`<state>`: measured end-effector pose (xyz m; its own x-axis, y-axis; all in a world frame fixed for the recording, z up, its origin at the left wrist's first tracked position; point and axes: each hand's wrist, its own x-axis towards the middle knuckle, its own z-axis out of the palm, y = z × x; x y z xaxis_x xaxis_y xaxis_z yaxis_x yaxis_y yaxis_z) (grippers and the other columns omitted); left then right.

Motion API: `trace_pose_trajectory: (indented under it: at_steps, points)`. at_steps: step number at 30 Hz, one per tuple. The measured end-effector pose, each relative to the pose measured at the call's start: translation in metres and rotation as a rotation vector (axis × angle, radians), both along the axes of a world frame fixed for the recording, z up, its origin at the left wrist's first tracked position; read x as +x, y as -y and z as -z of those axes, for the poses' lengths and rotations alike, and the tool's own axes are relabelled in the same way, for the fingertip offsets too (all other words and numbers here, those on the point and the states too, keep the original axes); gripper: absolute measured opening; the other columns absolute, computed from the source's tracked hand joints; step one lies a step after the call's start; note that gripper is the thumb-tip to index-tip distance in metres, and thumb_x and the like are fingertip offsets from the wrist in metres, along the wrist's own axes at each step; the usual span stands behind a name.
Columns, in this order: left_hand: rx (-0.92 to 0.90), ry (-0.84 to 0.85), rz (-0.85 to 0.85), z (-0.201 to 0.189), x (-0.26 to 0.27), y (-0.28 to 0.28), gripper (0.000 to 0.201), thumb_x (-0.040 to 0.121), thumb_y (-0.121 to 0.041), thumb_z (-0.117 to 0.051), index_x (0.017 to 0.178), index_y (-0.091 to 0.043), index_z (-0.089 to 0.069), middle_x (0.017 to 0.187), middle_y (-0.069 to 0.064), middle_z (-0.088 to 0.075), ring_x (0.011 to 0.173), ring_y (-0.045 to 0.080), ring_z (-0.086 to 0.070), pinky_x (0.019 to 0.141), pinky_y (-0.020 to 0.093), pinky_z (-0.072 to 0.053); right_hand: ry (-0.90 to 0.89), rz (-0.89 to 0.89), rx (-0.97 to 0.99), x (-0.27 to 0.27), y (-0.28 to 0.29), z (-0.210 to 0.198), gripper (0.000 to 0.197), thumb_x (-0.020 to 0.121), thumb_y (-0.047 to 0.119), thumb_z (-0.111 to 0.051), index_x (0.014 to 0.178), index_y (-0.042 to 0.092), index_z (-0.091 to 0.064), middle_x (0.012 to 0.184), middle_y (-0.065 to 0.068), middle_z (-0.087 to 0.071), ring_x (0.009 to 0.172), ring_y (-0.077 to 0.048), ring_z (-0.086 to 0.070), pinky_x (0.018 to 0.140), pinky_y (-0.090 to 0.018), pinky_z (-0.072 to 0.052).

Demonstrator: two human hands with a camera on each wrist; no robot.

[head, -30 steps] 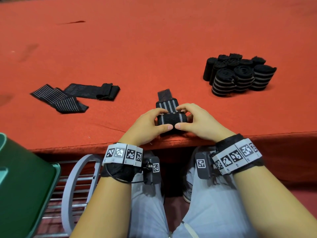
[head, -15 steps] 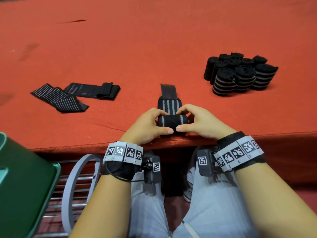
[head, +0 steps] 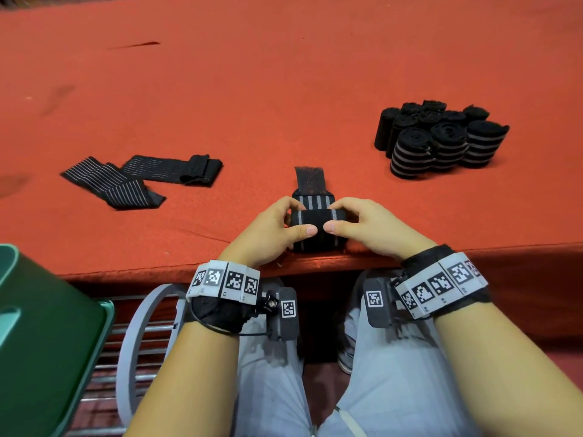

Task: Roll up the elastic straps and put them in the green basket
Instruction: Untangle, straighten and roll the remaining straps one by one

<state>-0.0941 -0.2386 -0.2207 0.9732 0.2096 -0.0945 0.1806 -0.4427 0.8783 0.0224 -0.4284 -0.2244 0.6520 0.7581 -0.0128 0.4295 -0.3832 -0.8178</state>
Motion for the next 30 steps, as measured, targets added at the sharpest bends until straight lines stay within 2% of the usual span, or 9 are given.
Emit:
trace_pose_trajectory:
  at_steps: [2, 5, 7, 9, 12, 19, 23, 26, 30]
  points:
    - [-0.002, -0.023, 0.018, 0.002, -0.001, -0.002, 0.027, 0.091, -0.040, -0.068, 0.109, -0.032, -0.051, 0.085, 0.009, -0.065, 0.061, 0.009, -0.057, 0.064, 0.039, -0.049, -0.007, -0.013, -0.014, 0.000, 0.002, 0.000, 0.021, 0.089, 0.045, -0.067, 0.105, 0.031, -0.065, 0.104, 0.010, -0.070, 0.097, -0.008, -0.065, 0.090, -0.037, -0.051]
    - [-0.007, -0.037, 0.009, 0.002, 0.002, 0.000, 0.020, 0.092, -0.047, -0.063, 0.104, -0.035, -0.052, 0.089, 0.016, -0.068, 0.066, 0.016, -0.060, 0.065, 0.044, -0.052, -0.050, 0.027, 0.000, -0.001, -0.001, 0.002, 0.017, 0.092, 0.044, -0.064, 0.100, 0.029, -0.066, 0.093, 0.012, -0.067, 0.081, -0.002, -0.062, 0.076, -0.030, -0.047]
    - [0.020, -0.048, -0.022, 0.001, 0.006, 0.001, 0.020, 0.094, -0.047, -0.061, 0.105, -0.032, -0.054, 0.081, 0.007, -0.066, 0.064, 0.014, -0.059, 0.065, 0.041, -0.051, -0.018, 0.076, -0.004, -0.002, -0.004, 0.002, 0.019, 0.094, 0.041, -0.063, 0.102, 0.025, -0.066, 0.096, 0.009, -0.064, 0.077, -0.001, -0.057, 0.074, -0.026, -0.042]
    - [0.014, -0.058, -0.057, 0.002, 0.010, 0.001, 0.022, 0.095, -0.047, -0.060, 0.107, -0.029, -0.056, 0.079, 0.000, -0.063, 0.061, 0.013, -0.058, 0.064, 0.038, -0.051, 0.016, 0.094, 0.007, -0.004, -0.006, 0.002, 0.021, 0.095, 0.041, -0.061, 0.110, 0.026, -0.064, 0.100, 0.005, -0.064, 0.078, -0.009, -0.059, 0.072, -0.031, -0.045]
    - [-0.024, -0.090, -0.081, 0.000, 0.013, 0.002, 0.027, 0.095, -0.046, -0.060, 0.110, -0.024, -0.058, 0.085, 0.003, -0.064, 0.064, 0.017, -0.060, 0.065, 0.039, -0.053, 0.068, 0.060, -0.012, -0.006, -0.003, 0.000, 0.022, 0.095, 0.043, -0.059, 0.116, 0.036, -0.055, 0.102, 0.006, -0.062, 0.082, -0.019, -0.063, 0.076, -0.035, -0.050]
    - [0.016, -0.117, -0.139, -0.009, 0.019, 0.006, 0.028, 0.096, -0.043, -0.060, 0.111, -0.019, -0.063, 0.082, -0.001, -0.061, 0.067, 0.019, -0.058, 0.064, 0.036, -0.051, 0.046, 0.016, -0.019, -0.003, -0.002, -0.001, 0.027, 0.093, 0.041, -0.064, 0.116, 0.039, -0.051, 0.089, 0.003, -0.066, 0.078, -0.017, -0.064, 0.074, -0.033, -0.050]
    - [0.261, -0.007, -0.183, -0.004, 0.020, 0.002, 0.029, 0.093, -0.045, -0.062, 0.117, -0.029, -0.065, 0.100, 0.000, -0.060, 0.091, 0.018, -0.059, 0.080, 0.034, -0.047, 0.059, 0.056, -0.009, 0.001, -0.010, 0.003, 0.020, 0.095, 0.042, -0.061, 0.114, 0.035, -0.057, 0.088, 0.005, -0.065, 0.076, -0.007, -0.059, 0.069, -0.026, -0.043]
    - [0.307, 0.144, -0.125, -0.006, 0.014, 0.004, 0.027, 0.086, -0.036, -0.072, 0.112, -0.030, -0.064, 0.104, -0.002, -0.054, 0.095, 0.013, -0.055, 0.086, 0.030, -0.044, 0.066, 0.069, -0.004, 0.003, -0.012, 0.003, 0.019, 0.097, 0.040, -0.059, 0.113, 0.032, -0.061, 0.085, 0.014, -0.063, 0.078, 0.002, -0.057, 0.068, -0.021, -0.039]
    - [0.301, 0.097, -0.032, -0.007, 0.009, 0.003, 0.049, 0.075, -0.027, -0.084, 0.118, -0.031, -0.063, 0.111, -0.004, -0.052, 0.102, 0.011, -0.053, 0.094, 0.029, -0.043, 0.099, 0.079, -0.044, 0.011, -0.018, 0.010, 0.027, 0.098, 0.043, -0.055, 0.118, 0.029, -0.064, 0.106, 0.005, -0.064, 0.102, -0.013, -0.059, 0.086, -0.031, -0.042]
